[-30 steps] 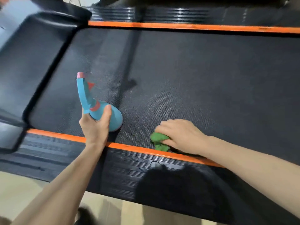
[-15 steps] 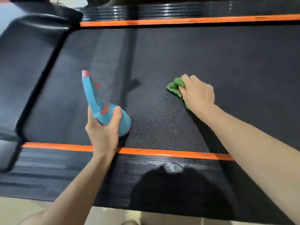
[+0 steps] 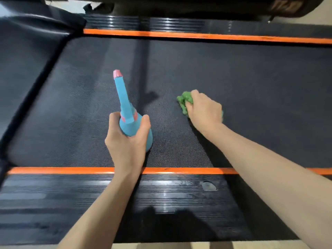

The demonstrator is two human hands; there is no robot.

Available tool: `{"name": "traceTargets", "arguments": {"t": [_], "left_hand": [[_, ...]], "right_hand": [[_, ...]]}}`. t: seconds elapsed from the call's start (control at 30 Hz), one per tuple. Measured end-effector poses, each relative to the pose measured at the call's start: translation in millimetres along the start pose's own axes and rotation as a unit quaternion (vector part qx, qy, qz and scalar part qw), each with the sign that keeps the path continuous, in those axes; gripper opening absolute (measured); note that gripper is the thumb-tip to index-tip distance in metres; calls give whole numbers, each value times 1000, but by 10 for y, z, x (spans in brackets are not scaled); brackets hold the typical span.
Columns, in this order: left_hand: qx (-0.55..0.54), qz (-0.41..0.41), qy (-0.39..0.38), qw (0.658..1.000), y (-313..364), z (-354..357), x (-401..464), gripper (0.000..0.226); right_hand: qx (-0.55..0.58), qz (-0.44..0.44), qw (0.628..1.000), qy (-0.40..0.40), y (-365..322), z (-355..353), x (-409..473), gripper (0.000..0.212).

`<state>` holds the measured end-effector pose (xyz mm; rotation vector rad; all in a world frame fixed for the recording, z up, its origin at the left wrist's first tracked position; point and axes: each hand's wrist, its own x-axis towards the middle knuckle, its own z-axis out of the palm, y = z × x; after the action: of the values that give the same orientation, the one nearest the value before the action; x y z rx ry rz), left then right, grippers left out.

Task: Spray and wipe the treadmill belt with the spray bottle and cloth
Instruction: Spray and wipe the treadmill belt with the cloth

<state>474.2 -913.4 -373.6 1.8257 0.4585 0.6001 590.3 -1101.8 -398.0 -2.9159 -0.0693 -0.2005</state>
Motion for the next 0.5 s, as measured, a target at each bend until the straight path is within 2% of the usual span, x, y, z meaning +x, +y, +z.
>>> {"name": "traceTargets", "arguments": {"t": [0.1, 0.17, 0.23, 0.33, 0.37, 0.43, 0.5], "left_hand": [[6, 5, -12, 1000, -25, -29, 3, 33], [4, 5, -13, 1000, -28, -57, -5, 32], [3, 4, -19, 1000, -35, -62, -2, 34], [1, 12, -23, 1000, -64, -62, -2, 37], [1, 14, -22, 1000, -57, -53, 11, 37], [-5, 13, -27, 1000, -71, -57, 25, 39], [-11, 12, -29, 999, -61, -61, 22, 41]], "right_hand": [[50, -207, 975, -64, -598, 58, -400, 26], [37, -289, 954, -64, -549, 73, -380, 31], [-9, -251, 967, -47, -301, 103, -72, 33], [-24, -32, 999, 8, -62, 106, 331, 28], [-27, -3, 999, 21, -93, 119, 343, 27], [-19, -9, 1000, 6, -288, 101, 154, 27], [6, -76, 997, -25, -430, 65, -211, 26]]}}
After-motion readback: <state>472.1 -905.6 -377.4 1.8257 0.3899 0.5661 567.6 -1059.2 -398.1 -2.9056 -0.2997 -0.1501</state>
